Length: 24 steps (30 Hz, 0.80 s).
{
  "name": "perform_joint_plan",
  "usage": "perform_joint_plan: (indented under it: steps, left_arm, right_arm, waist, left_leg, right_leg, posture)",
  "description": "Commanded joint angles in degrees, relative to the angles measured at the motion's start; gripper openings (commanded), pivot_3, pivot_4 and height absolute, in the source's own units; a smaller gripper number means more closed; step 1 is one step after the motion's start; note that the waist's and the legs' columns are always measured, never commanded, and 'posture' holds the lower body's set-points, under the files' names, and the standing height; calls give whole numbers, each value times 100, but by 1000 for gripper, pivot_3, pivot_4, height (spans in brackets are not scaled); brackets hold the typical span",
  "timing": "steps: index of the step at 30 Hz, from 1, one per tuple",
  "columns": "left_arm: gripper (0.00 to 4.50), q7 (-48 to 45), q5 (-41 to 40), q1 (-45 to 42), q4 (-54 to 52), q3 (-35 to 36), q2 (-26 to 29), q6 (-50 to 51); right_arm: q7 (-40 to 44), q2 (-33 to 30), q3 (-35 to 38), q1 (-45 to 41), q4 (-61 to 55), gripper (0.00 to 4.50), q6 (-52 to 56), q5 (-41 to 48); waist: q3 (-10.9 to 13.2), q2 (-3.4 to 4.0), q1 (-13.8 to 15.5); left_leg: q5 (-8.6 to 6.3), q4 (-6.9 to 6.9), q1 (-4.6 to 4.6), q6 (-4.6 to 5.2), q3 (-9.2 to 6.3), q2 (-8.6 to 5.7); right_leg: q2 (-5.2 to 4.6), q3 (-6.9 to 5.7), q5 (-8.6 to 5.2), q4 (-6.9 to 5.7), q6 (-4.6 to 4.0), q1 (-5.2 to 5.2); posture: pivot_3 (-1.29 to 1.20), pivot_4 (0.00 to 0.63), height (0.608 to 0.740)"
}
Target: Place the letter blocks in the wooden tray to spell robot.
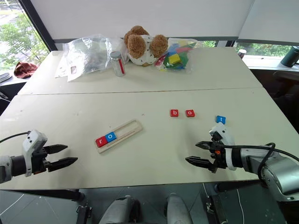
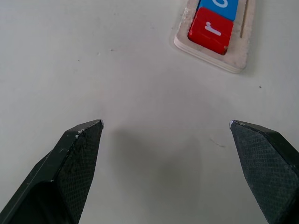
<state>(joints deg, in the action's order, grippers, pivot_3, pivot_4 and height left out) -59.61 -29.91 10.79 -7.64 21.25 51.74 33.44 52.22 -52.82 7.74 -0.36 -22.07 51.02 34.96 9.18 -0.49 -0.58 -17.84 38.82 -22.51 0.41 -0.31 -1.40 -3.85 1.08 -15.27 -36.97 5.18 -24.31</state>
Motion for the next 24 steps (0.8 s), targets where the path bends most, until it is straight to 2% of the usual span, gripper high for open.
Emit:
perform_joint_plan:
  steps: [1,13,17,22,24]
  left_arm:
    - [4500,-79,-34,15,-149,121,100,-23]
    - [4500,170,185,-357,88,113,81,-172]
    - [4500,73,107,-473,201,274,114,-229]
    - [4500,-34,150,-703,80,105,171,-403]
    - [4500,39,86,-887,-232,-114,20,-394]
  right_arm:
    - [-1,28,42,-50,-57,4418,-93,11]
    - [-85,113,-126,-249,188,4418,-287,-167]
    - [-216,282,-170,-638,537,4418,-493,-348]
    - [-109,230,-274,-900,506,4418,-398,-333]
    - [-37,231,-358,-1004,345,4418,-313,-257]
  waist:
    - [0,0,-2]
    - [0,0,-6]
    - [1,2,-14]
    - [1,2,13]
    - [1,2,20]
  left_leg:
    - [0,0,0,0,0,0]
    - [0,-2,0,0,0,0]
    - [0,0,1,0,1,0]
    - [0,-5,0,-1,1,0]
    - [0,-4,-1,-1,0,-1]
  right_leg:
    - [0,0,0,0,0,0]
    - [0,0,0,0,1,-2]
    - [0,0,1,-3,1,-1]
    - [0,-2,1,-2,1,-4]
    - [0,-3,1,-1,1,-4]
  posture:
    - [0,150,740]
    - [0,150,740]
    - [0,150,740]
    - [0,150,740]
    - [0,150,740]
